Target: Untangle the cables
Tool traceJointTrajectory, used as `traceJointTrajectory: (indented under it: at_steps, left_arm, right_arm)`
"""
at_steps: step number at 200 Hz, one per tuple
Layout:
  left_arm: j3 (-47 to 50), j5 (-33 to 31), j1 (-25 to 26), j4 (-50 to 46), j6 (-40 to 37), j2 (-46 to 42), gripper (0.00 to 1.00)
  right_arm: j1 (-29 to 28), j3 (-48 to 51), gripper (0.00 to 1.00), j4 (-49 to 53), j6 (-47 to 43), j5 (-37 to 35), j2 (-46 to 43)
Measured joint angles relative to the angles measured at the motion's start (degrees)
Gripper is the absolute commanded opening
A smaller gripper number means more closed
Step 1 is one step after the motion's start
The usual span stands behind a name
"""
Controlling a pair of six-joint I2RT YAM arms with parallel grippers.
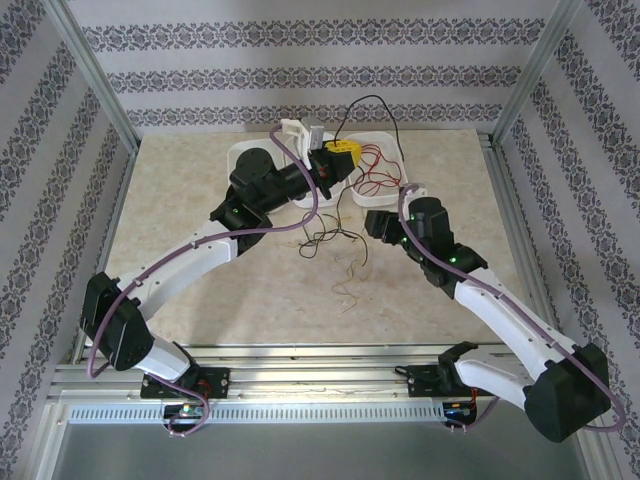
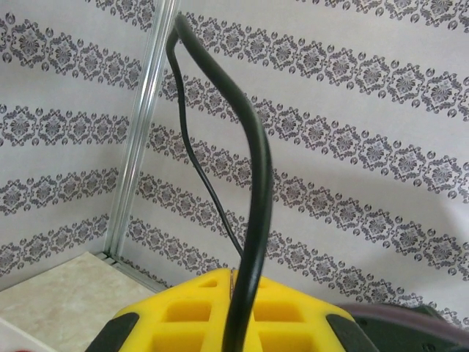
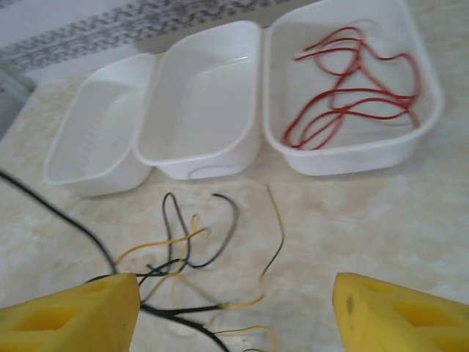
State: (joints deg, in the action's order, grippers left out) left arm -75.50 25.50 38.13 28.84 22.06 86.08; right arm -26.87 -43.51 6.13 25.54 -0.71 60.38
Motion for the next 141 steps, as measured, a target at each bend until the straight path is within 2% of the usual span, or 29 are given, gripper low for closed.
traceJointTrajectory:
  at_steps: [33,66,115,141]
  left_arm:
    - [-1.62,-0.04,0.00,-2.58,0.90,0.11,0.00]
    - [-5.09,1.09,0.00,-2.99,1.86,0.44,0.00]
    - [-6.49,2.62,0.00,-3.21,2.91,0.46,0.00]
    - [-6.49,2.80,-0.07,-3.78,2.91,0.44,0.00]
  right_arm:
    - [-6.27,2.01,0.74,-5.44,-2.78,-0.07,0.55]
    - [-9.64,0.50,0.73,-8.66,-5.40,-1.27,7.10]
    - [-12.68,-3.93,0.57,-11.78,-8.28,-6.80,17.31]
    - [-12.66,-4.57,0.53,-13.68,-9.01,-9.27,20.33]
